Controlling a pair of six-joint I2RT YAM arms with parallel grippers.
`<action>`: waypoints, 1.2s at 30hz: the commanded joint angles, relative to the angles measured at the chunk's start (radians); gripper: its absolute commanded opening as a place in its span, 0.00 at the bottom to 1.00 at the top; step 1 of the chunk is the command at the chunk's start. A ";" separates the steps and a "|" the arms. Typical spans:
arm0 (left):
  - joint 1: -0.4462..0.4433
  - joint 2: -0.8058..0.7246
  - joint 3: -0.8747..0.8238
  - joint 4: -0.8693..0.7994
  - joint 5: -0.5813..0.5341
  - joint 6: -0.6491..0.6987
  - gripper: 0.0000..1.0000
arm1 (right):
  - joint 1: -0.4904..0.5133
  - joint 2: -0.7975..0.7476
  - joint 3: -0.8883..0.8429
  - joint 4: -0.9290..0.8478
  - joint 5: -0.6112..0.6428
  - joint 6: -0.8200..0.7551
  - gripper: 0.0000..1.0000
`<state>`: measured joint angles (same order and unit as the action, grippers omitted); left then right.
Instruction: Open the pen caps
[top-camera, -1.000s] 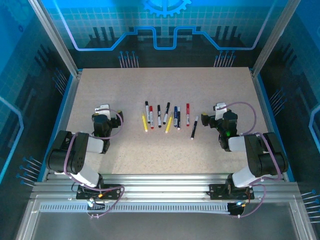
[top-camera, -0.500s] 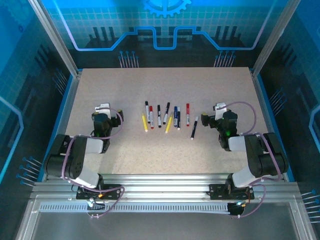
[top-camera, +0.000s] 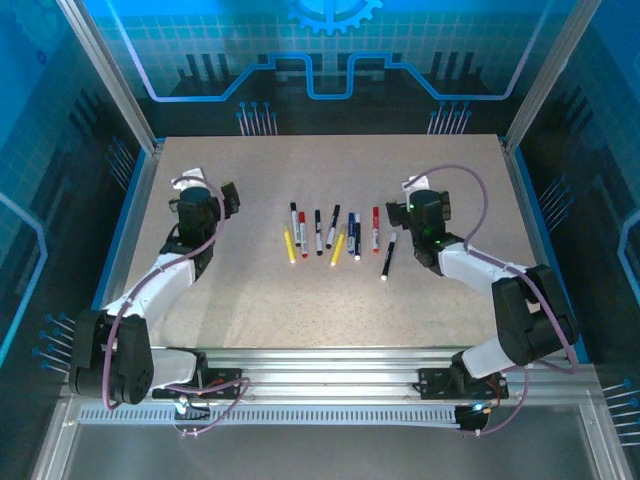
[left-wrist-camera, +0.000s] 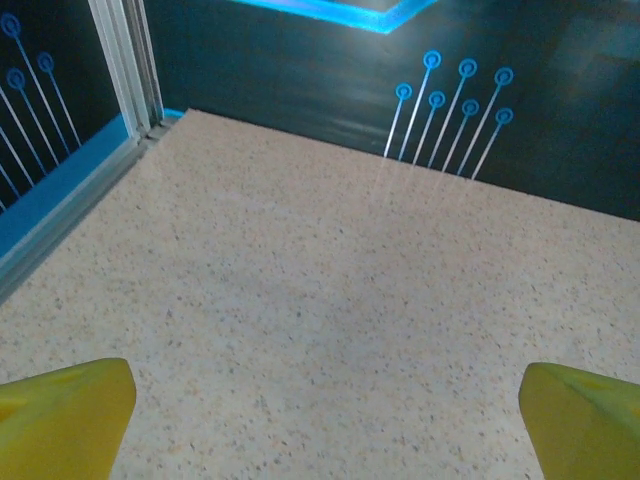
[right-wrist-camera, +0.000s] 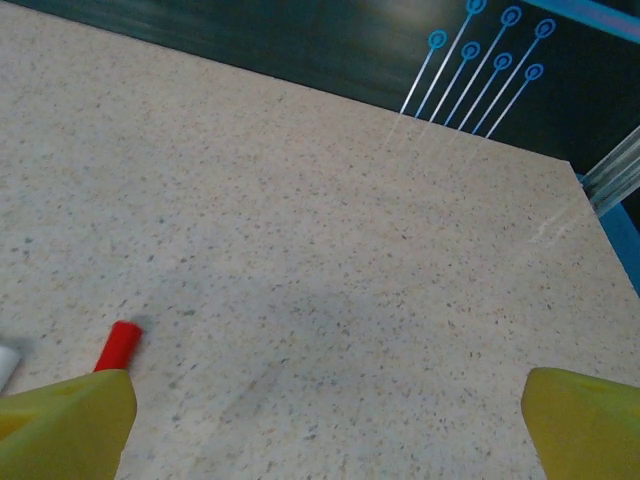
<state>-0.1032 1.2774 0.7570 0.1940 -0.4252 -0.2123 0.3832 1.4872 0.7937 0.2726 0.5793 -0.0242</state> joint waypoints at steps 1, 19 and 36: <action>-0.039 0.026 0.063 -0.237 0.021 -0.063 0.99 | 0.085 0.027 0.115 -0.243 0.165 0.083 1.00; -0.130 0.049 0.218 -0.389 0.198 -0.162 0.99 | 0.247 -0.045 0.273 -0.462 -0.175 0.414 0.99; -0.179 0.400 0.402 -0.481 0.301 -0.244 0.79 | 0.278 0.072 0.283 -0.520 -0.266 0.555 0.58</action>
<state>-0.2562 1.6276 1.1027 -0.2344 -0.1429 -0.4339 0.6437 1.5505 1.0733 -0.2401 0.3321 0.4915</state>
